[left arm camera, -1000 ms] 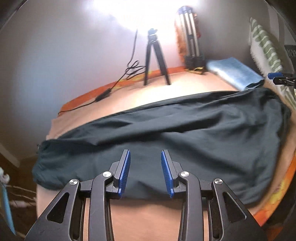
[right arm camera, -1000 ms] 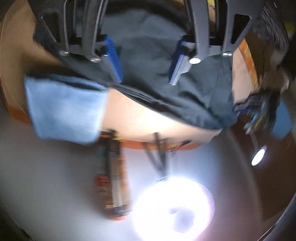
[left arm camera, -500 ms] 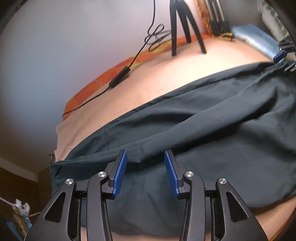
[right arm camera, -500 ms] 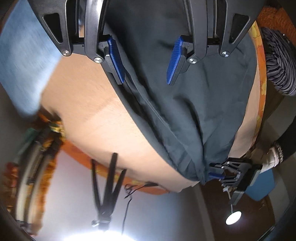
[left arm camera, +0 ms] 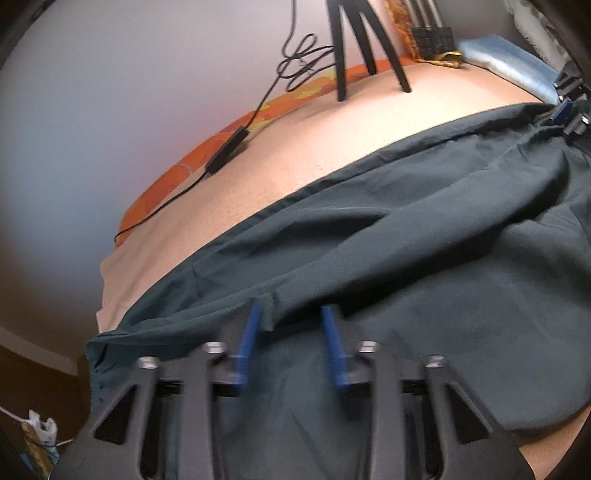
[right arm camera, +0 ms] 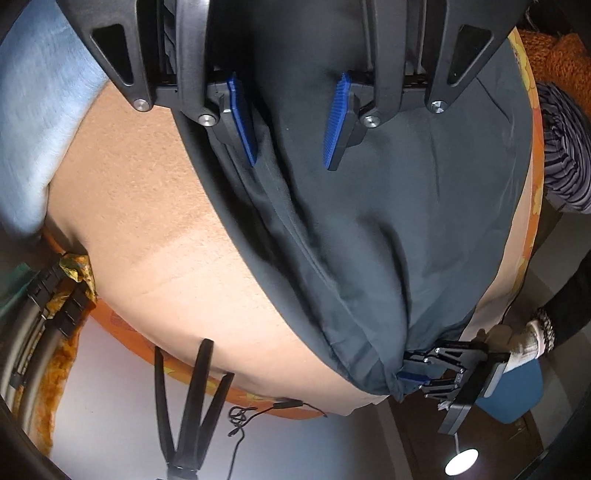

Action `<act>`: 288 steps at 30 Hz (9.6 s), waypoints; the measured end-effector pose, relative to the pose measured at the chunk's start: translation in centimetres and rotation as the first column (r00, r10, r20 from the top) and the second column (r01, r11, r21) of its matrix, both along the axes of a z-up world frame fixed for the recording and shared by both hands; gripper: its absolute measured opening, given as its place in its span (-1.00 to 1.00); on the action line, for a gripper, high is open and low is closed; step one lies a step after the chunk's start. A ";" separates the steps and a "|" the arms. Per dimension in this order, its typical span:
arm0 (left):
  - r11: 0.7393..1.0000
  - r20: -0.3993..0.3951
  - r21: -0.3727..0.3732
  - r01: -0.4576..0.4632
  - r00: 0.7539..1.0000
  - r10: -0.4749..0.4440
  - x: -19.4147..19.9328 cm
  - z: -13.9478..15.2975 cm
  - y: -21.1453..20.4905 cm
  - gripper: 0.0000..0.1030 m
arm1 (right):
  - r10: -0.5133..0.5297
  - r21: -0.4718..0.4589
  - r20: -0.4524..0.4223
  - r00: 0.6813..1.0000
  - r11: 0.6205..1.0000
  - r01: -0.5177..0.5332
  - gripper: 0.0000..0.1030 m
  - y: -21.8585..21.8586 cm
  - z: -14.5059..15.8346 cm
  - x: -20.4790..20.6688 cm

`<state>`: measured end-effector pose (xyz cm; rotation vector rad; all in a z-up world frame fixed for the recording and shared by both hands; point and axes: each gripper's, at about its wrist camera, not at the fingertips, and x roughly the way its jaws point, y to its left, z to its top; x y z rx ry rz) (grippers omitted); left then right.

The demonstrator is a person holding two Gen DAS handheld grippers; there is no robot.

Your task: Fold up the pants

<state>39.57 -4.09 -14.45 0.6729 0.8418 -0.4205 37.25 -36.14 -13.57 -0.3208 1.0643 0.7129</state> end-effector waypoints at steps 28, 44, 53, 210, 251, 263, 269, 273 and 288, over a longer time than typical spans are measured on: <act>0.975 0.118 -0.043 -0.218 0.968 0.221 1.1 3.5 2.8 -0.93 | -0.289 -0.021 0.146 0.946 0.955 0.295 -0.58 -3.3 1.9 0.9; 0.734 -0.098 -0.412 -0.540 0.827 0.553 -6.3 6.1 17.7 0.16 | -0.407 0.210 -0.035 0.913 0.890 0.405 -0.19 1.0 6.5 -17.3; 0.455 -0.371 -0.568 -0.686 0.707 0.603 -4.6 2.7 24.0 0.28 | -0.490 0.318 -0.321 0.810 0.750 0.580 0.11 2.3 1.4 -20.0; 0.554 -0.117 -0.697 -0.456 0.834 0.539 -0.8 1.7 25.2 -0.74 | 0.014 0.244 -0.212 0.977 0.969 0.040 0.00 50.9 6.0 19.6; 0.657 -0.005 -0.552 -0.513 0.791 0.612 -1.8 2.8 20.9 -0.03 | -0.138 0.234 -0.218 0.966 0.954 0.189 -0.71 51.8 4.7 18.3; 0.623 -0.066 -0.663 -0.415 0.861 0.504 -5.7 6.8 18.1 -0.04 | -0.225 0.324 -0.205 0.952 0.903 0.283 -0.71 43.7 8.6 15.5; 0.622 -0.092 -0.674 -0.399 0.881 0.465 -9.0 8.8 15.6 -0.04 | -0.325 0.349 -0.197 0.925 0.859 0.376 -0.71 35.9 10.0 12.6; 0.596 -0.160 -0.678 -0.430 0.878 0.452 -10.2 9.1 15.4 -0.04 | -0.393 0.362 -0.227 0.891 0.816 0.452 -0.71 30.2 9.6 9.8; 0.467 -0.384 -0.639 -0.611 0.779 0.495 -11.1 11.0 19.4 -0.04 | -0.536 0.386 -0.266 0.801 0.702 0.598 -0.71 15.1 7.5 -0.3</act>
